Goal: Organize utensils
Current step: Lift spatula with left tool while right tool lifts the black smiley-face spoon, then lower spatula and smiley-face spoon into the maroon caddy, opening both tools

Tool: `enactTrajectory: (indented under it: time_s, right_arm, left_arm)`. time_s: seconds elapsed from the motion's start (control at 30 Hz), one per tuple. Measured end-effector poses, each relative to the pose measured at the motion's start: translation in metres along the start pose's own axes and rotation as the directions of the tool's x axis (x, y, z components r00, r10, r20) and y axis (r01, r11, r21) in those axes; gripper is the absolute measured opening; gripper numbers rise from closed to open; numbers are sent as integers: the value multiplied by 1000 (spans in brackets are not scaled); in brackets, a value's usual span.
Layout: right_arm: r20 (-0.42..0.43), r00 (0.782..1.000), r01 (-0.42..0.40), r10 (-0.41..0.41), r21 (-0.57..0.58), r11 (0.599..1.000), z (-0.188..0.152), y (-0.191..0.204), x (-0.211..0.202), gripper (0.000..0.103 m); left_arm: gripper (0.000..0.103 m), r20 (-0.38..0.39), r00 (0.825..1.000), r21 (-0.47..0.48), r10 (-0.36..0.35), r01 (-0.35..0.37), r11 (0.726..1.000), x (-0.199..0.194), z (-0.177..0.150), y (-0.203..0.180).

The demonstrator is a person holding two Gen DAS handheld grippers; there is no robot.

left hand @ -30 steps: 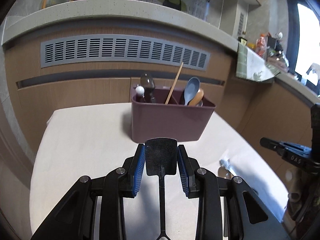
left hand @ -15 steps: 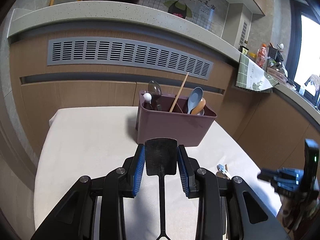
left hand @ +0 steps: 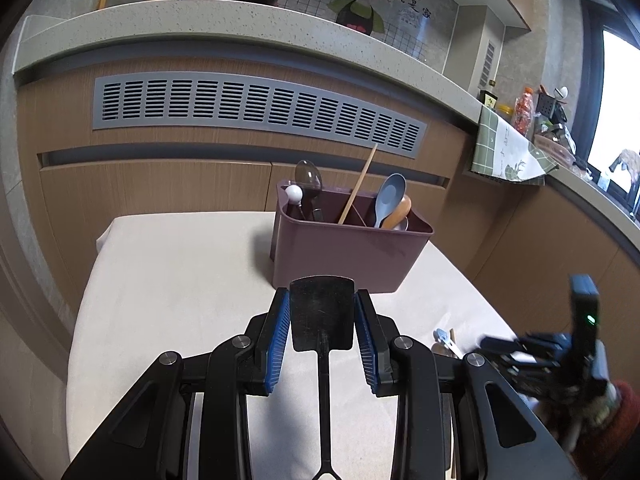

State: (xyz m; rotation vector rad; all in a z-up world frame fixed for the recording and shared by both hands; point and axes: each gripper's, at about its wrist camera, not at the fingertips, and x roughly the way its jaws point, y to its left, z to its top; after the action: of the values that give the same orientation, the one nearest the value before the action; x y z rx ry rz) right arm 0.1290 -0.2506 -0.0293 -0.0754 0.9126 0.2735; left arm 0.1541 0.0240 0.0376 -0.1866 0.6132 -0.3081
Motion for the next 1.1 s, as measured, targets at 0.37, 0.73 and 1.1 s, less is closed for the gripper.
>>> enactTrajectory:
  time_s: [0.37,0.73,1.1]
  right_arm:
    - [-58,998,4,-11,-127,992,29,9,56,26]
    - [66,997,54,-48,-90,994,23,12,5,16]
    - [278,961,7,13,-70,998,53,34,-54,16]
  left_arm:
    - [33,-44,999,1,-16,16,1000,13,-2,-3]
    - [33,-23,1000,9,-16,16,1000,7,4,-9]
    - [33,51,998,53,-33,30,998,-4,30,-26]
